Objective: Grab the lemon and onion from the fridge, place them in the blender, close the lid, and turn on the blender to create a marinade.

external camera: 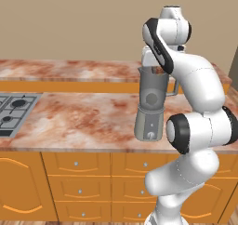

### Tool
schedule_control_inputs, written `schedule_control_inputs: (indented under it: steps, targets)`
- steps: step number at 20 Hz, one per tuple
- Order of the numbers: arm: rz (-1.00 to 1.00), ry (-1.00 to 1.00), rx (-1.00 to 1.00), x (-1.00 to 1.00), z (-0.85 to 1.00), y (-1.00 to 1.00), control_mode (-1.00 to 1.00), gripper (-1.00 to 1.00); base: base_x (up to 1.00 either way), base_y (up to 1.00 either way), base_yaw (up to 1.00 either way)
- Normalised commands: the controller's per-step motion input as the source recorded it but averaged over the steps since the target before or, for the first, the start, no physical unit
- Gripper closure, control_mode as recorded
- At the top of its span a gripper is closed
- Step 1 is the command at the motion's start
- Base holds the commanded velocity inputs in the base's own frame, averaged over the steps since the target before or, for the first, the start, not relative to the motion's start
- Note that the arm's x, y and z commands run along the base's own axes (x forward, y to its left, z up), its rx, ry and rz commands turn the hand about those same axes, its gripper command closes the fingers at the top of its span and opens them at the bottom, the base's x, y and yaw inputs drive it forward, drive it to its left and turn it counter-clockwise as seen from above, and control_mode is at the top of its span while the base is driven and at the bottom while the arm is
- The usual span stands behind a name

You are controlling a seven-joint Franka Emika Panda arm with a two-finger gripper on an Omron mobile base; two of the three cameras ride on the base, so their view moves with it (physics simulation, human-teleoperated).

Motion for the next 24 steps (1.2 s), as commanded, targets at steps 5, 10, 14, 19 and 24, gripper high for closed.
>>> schedule_control_inputs:
  steps: [5, 10, 14, 19, 24]
  targets:
    - [0.0, 0.0, 0.0, 0.0, 0.0, 0.03, -1.0, -1.0, 0.0, 0.0, 0.0]
    - [0.0, -0.05, 0.0, 0.0, 0.1, 0.11, -1.0, -1.0, 0.0, 0.0, 0.0]
    - [0.0, -0.09, 0.0, -0.05, 0.17, 0.11, -1.0, -1.0, 0.0, 0.0, 0.0]
    - [-0.02, -0.15, 0.0, -0.68, 0.37, -0.08, -1.0, -1.0, 0.0, 0.0, 0.0]
    - [-0.05, -0.09, 0.0, -1.0, 0.1, -0.64, -1.0, -1.0, 0.0, 0.0, 0.0]
